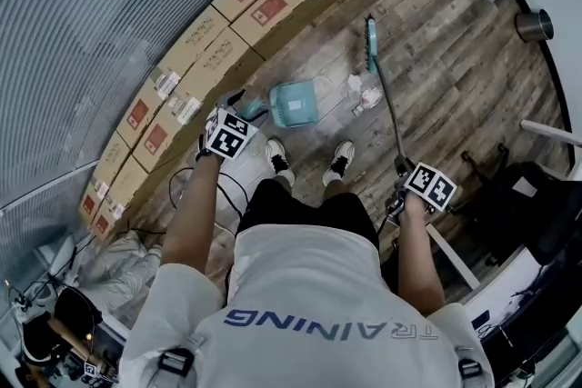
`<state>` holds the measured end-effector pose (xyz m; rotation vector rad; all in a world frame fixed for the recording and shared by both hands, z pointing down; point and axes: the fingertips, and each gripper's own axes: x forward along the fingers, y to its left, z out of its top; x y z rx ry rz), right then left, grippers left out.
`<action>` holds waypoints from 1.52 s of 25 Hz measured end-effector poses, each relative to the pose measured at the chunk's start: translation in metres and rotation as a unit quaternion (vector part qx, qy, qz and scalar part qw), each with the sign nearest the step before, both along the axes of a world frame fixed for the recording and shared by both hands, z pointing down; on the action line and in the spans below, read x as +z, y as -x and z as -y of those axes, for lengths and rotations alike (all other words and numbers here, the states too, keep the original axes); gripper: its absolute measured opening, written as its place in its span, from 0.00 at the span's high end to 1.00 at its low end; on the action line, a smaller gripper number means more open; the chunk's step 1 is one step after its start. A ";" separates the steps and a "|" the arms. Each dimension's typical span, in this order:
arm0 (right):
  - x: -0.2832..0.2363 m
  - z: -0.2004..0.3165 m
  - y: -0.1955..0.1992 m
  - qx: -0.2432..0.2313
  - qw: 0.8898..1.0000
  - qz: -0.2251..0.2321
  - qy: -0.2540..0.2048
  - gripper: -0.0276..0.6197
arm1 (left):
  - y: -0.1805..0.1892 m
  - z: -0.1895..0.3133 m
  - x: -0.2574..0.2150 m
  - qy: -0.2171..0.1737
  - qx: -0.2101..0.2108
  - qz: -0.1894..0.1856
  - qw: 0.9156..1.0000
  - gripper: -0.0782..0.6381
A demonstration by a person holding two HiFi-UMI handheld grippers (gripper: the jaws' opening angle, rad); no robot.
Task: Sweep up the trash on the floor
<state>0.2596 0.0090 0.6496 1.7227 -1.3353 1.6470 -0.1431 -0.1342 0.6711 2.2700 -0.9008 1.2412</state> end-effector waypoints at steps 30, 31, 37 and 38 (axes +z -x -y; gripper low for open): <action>0.118 -0.035 0.028 -0.099 0.985 -0.028 0.135 0.79 | -0.014 -0.006 0.076 0.095 -0.005 0.060 0.994 0.76; 0.118 -0.038 0.034 -0.108 0.985 -0.028 0.135 0.79 | -0.014 -0.005 0.076 0.095 -0.005 0.061 0.994 0.76; 0.115 -0.050 0.066 -0.119 0.983 0.011 0.141 0.79 | -0.013 -0.005 0.077 0.095 -0.005 0.065 0.993 0.76; 0.115 -0.051 0.072 -0.116 0.983 0.027 0.142 0.79 | -0.014 -0.005 0.077 0.094 -0.005 0.066 0.993 0.76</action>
